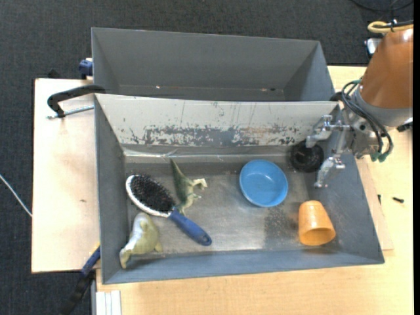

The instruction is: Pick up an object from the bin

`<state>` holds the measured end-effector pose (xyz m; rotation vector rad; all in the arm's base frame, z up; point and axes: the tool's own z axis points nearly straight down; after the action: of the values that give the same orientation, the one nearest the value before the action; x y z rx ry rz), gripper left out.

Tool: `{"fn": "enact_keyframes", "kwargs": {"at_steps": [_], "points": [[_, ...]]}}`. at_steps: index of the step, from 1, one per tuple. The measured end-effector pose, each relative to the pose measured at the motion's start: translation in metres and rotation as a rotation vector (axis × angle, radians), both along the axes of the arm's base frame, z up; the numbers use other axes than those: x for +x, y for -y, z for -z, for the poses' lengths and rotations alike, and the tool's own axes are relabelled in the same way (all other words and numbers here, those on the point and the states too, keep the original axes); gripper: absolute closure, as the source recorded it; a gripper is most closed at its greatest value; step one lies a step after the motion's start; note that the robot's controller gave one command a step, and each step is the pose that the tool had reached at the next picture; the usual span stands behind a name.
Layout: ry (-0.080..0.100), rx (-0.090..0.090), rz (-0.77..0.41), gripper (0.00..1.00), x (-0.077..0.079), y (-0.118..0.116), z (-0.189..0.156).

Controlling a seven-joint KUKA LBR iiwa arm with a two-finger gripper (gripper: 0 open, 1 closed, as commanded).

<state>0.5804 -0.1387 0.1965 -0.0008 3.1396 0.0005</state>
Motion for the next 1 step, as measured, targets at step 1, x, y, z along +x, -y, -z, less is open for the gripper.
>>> {"fn": "enact_keyframes", "kwargs": {"at_steps": [1], "points": [[-0.004,0.003,0.243,0.0,0.0152,-0.0434,0.0491]]}}
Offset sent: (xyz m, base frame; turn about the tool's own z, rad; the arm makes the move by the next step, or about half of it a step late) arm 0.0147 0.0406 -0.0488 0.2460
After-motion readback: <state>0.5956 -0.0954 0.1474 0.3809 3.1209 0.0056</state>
